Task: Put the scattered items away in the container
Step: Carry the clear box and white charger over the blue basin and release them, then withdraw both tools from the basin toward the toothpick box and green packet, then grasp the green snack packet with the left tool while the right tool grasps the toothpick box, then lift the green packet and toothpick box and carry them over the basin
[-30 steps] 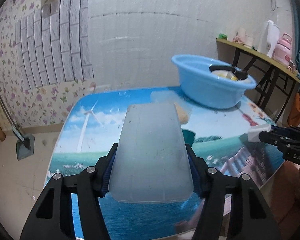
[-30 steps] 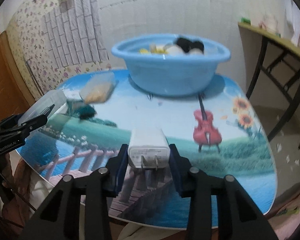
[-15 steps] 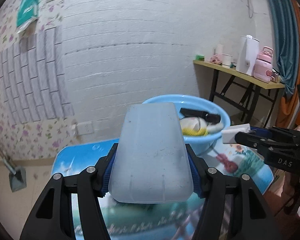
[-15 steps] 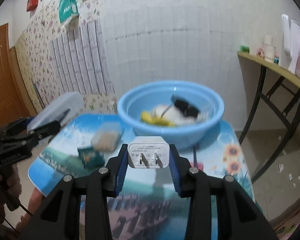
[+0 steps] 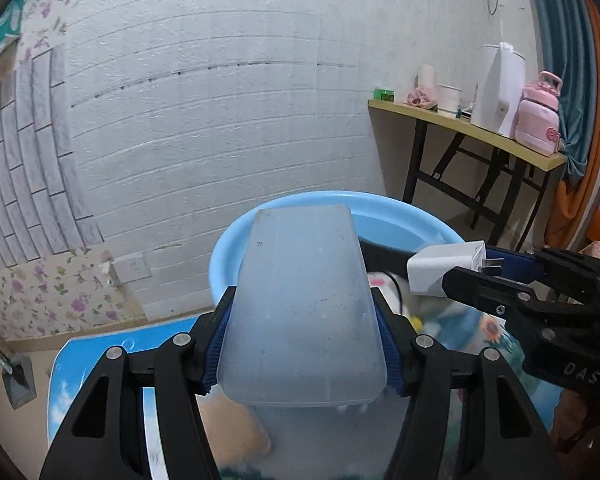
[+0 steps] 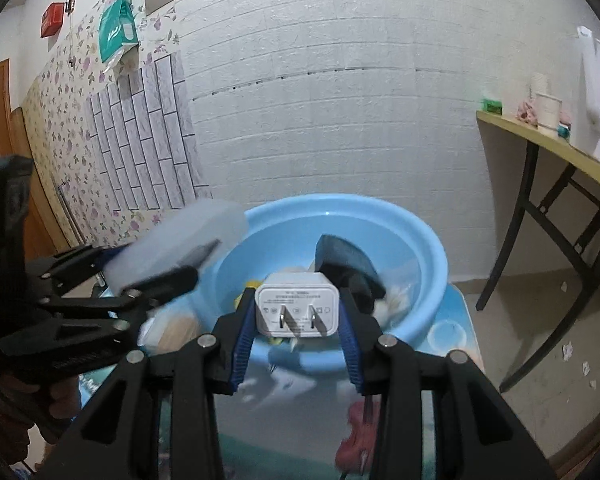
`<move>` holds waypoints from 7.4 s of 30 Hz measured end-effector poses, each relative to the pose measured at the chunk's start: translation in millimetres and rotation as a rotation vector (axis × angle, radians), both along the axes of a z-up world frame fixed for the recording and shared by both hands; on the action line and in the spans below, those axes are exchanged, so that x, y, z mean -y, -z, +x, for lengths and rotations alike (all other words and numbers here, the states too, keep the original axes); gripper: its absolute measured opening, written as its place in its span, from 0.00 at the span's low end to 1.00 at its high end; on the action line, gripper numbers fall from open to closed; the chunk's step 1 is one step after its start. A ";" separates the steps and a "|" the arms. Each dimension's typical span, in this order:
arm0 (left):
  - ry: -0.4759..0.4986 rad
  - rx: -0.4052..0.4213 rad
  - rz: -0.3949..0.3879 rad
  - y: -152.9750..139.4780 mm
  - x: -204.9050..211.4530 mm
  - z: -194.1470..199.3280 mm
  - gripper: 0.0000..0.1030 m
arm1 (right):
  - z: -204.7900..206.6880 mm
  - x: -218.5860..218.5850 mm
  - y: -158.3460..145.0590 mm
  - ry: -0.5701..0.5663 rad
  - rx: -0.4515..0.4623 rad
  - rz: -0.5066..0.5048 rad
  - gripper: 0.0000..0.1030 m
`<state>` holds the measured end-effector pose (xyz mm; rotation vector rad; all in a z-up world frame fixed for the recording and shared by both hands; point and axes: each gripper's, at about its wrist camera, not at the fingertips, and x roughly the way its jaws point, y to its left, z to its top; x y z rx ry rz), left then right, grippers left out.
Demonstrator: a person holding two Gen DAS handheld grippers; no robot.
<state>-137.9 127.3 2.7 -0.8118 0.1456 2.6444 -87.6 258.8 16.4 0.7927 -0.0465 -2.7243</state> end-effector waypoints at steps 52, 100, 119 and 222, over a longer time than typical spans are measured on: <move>-0.186 0.259 -0.019 79.0 105.6 85.3 0.80 | 47.9 41.1 23.3 -0.054 0.136 0.043 0.48; -0.117 0.314 0.042 99.8 134.3 66.6 0.28 | -40.4 161.1 90.0 -0.185 0.372 0.060 0.67; -0.117 0.320 -0.075 98.5 79.1 76.8 0.68 | 4.1 105.5 91.7 -0.170 0.388 0.070 0.60; 0.001 0.074 -0.045 -29.6 -9.7 30.7 0.44 | 22.6 -2.8 -58.9 -0.018 -0.008 -0.029 0.59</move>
